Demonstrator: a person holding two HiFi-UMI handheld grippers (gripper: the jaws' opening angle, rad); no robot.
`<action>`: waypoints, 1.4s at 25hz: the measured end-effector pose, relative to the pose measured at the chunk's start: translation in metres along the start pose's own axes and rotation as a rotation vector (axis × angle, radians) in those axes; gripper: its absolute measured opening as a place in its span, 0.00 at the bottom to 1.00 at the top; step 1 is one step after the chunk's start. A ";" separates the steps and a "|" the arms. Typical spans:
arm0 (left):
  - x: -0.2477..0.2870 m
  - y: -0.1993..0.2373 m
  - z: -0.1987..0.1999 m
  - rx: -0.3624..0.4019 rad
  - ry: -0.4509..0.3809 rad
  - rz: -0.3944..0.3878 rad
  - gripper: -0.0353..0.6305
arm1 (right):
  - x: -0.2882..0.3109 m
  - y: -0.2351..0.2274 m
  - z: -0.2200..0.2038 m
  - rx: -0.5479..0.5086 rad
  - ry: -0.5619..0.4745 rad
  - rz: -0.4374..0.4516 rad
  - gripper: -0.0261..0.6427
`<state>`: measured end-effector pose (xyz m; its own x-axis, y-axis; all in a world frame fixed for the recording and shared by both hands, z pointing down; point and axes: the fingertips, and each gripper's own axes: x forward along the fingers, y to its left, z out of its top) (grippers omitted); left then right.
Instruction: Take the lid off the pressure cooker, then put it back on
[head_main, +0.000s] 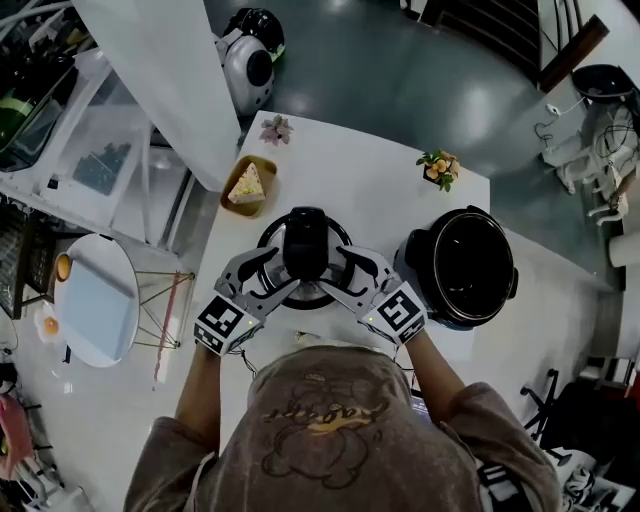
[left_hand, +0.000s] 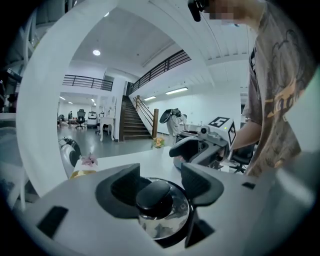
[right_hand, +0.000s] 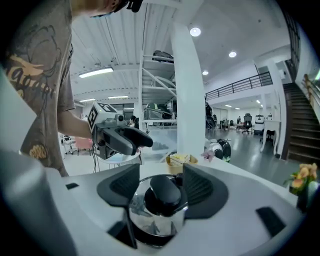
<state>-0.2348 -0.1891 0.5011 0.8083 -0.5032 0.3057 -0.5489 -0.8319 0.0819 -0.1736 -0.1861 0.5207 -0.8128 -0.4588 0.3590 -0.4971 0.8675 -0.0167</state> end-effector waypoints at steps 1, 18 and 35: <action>-0.003 -0.001 0.003 0.001 -0.004 0.005 0.45 | -0.003 0.000 0.004 -0.003 -0.012 -0.006 0.43; -0.001 -0.007 -0.002 0.008 0.025 0.008 0.45 | -0.010 0.000 0.000 0.019 -0.012 -0.028 0.43; 0.041 0.019 -0.075 0.012 0.149 -0.089 0.47 | 0.042 -0.012 -0.071 0.068 0.141 0.002 0.46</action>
<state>-0.2282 -0.2082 0.5866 0.8126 -0.3879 0.4350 -0.4733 -0.8747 0.1042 -0.1807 -0.2020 0.6025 -0.7656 -0.4214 0.4862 -0.5188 0.8513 -0.0790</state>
